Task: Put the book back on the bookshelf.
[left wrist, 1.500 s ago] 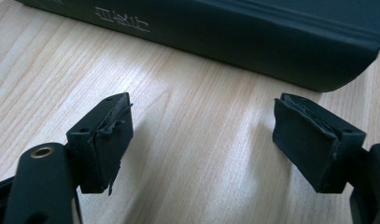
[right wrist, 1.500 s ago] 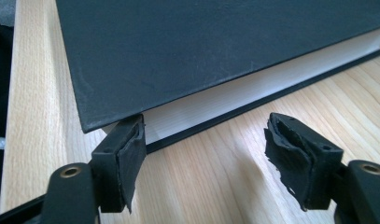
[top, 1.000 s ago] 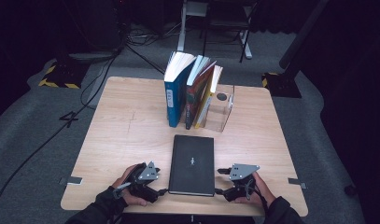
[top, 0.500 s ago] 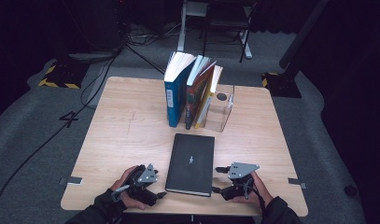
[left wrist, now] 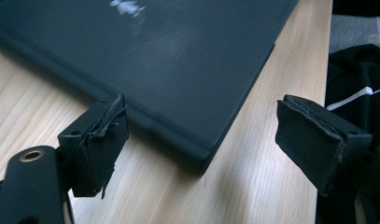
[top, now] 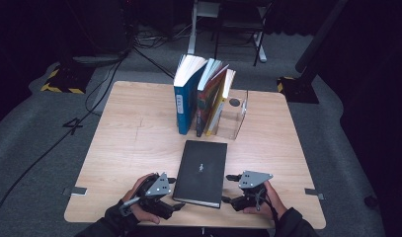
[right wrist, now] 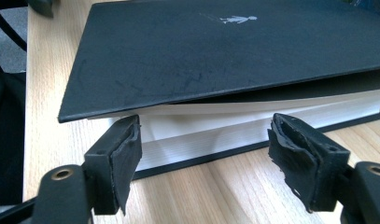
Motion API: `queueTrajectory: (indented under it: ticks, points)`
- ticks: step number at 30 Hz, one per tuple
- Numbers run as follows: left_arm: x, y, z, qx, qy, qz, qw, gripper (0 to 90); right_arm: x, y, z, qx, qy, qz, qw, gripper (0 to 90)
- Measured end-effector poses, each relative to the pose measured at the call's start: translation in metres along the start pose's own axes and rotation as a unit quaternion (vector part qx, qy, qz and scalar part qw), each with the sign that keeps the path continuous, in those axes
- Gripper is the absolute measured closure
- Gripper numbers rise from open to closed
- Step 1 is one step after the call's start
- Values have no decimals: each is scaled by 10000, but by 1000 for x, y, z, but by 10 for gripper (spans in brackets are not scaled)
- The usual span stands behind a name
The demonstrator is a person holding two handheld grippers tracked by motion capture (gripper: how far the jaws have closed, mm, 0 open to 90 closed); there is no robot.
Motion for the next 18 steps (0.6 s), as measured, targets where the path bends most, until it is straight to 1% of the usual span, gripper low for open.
queueTrajectory:
  ticks: [2,3,4,5,6,9,11,12,13,14,16,18]
  points:
    - [-5,-3,5,-84,65,135,9999,180,-3,1,0,23,-20,5,10000,260]
    - [-7,-5,9,-43,89,132,9999,181,-5,1,0,40,-47,25,10000,260]
    - [-7,-5,9,-43,89,132,9999,181,-8,2,1,67,-45,62,9999,251]
    - [-9,-6,14,-112,130,186,9997,177,-9,3,2,90,-41,61,9999,251]
    - [-11,-6,15,-173,99,192,9996,166,-11,4,3,112,-44,77,9999,251]
    - [-14,-6,17,-176,77,155,9997,168,-14,6,5,153,-21,86,9998,251]
    - [-16,-6,19,-300,76,180,9994,163,-17,7,6,193,-56,87,9998,251]
    - [-18,-8,22,-435,114,259,9987,156,-20,9,8,237,-76,90,9996,251]
    - [-18,-8,22,-435,114,259,9987,156,-20,9,8,237,-76,90,9996,251]
    - [-20,-8,24,-547,123,295,9980,156,-21,9,8,257,-106,98,9996,251]
    - [-21,-9,26,-709,156,301,9969,163,-24,11,11,294,-141,105,9994,251]
    - [-24,-11,30,-961,214,384,9944,157,-26,12,12,327,-151,104,9993,255]
Point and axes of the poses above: each handheld gripper's, and its own axes: z roughly forward along the jaws, x roughly out of its underside, y roughly to its left, the point moved 1 cm from there along z, roughly forward along the jaws, and after that the axes turned 1 degree about -y, right-handed, at the moved point
